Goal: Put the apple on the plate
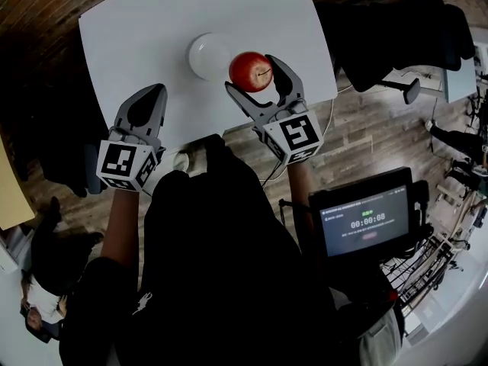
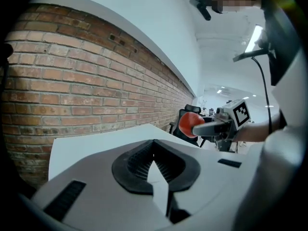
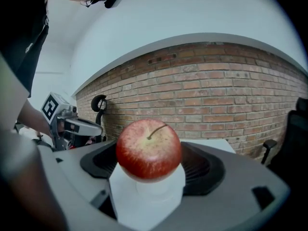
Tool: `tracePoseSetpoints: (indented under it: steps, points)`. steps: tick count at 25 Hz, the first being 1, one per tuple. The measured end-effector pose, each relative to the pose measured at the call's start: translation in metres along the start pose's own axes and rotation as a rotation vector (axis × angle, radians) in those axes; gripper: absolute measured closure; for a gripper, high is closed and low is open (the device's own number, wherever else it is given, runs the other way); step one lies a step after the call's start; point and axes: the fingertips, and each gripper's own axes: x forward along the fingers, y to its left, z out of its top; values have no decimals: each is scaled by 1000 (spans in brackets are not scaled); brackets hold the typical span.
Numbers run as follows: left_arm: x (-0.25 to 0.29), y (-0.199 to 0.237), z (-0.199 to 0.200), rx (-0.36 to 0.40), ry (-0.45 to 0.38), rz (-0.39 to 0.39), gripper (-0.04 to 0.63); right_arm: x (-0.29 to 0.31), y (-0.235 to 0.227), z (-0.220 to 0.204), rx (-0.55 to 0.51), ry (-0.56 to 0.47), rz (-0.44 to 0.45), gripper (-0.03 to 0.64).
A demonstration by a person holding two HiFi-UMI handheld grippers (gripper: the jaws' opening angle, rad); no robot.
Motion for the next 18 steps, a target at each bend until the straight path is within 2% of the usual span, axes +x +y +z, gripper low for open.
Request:
tracePoseSetpoints:
  steps: [7,12,18]
  points:
    - [45,11,-35,-17,46,27,589,51,-33,-50,-22,74,43,221]
    - [65,17,-49,-30,64,46,589,76,-42,-65,-24,98,73,221]
    - [89,7,-67,-34,92,23,589,91,-51,-95,-42,142,90,221]
